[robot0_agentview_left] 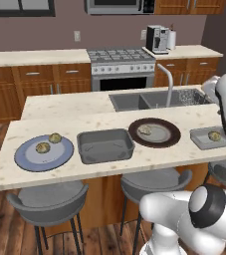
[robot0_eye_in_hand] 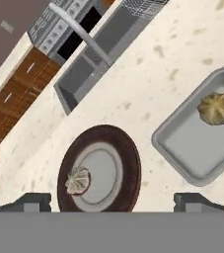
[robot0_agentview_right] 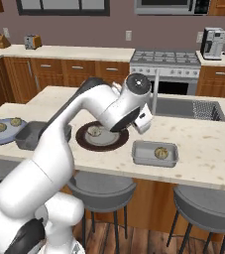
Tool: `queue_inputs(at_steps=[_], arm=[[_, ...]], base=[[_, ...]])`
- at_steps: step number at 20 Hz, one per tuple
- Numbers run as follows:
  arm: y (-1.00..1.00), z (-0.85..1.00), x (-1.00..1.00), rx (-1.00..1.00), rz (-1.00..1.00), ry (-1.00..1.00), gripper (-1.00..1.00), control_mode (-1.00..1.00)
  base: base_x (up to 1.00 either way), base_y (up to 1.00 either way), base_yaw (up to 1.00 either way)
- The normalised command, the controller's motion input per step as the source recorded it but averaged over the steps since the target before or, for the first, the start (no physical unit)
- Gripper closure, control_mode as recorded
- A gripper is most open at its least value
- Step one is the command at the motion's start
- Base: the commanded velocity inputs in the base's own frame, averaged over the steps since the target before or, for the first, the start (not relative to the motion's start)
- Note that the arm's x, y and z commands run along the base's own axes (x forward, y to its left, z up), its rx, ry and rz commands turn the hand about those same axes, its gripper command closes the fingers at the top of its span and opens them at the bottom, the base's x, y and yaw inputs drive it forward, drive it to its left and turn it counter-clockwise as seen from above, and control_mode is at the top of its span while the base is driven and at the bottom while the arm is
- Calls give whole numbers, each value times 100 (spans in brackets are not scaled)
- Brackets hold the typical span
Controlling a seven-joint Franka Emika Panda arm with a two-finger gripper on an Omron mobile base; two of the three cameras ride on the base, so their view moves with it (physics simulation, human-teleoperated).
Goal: Place two dumplings into each of the tupperware containers and then place the containers in the fridge.
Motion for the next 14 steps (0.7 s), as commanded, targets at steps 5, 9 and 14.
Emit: queue_inputs(at_steps=[5,9,14], arm=[[71,-12,18,-14,58,8,-100,-100],[64,-34,18,-20,61,1,-100,-100],[19,-4,-1,-25,47,5,-100,-100]], base=[[0,0,0],[0,0,0],[0,0,0]])
